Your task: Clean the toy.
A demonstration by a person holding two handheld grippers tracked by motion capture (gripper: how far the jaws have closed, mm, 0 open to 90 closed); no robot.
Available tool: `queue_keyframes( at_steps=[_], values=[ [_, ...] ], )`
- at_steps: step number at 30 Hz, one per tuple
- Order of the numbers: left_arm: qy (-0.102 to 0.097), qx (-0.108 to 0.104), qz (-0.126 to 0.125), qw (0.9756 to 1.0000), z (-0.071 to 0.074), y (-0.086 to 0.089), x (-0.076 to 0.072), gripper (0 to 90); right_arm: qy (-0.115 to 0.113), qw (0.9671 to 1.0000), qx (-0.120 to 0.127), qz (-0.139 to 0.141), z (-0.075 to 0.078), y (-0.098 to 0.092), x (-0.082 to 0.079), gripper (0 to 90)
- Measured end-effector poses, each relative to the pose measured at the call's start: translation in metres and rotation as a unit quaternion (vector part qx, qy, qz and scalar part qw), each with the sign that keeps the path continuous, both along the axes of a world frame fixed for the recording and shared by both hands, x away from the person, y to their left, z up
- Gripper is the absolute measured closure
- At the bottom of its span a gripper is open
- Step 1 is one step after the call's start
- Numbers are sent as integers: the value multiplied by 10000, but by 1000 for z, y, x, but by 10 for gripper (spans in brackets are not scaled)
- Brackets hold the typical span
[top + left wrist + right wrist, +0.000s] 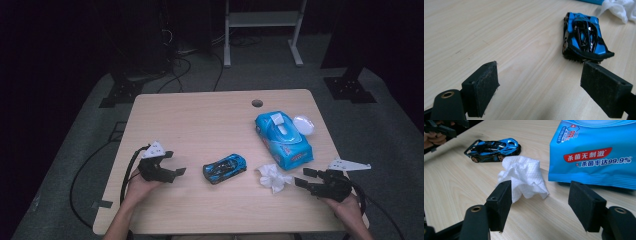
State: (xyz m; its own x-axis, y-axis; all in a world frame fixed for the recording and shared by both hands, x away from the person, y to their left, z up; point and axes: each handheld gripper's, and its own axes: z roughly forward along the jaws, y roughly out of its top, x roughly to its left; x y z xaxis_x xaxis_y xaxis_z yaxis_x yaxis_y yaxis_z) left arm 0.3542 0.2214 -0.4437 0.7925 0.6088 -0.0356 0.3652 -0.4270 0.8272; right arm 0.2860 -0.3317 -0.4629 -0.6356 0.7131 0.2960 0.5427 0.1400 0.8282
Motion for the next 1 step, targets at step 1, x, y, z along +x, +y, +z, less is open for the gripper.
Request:
queue_keyframes(
  at_steps=[1],
  values=[
    [0, 0, 0, 10000, 0, 0, 0, 141, 0, 10000, 0, 0, 0, 0, 0, 340]
  ],
)
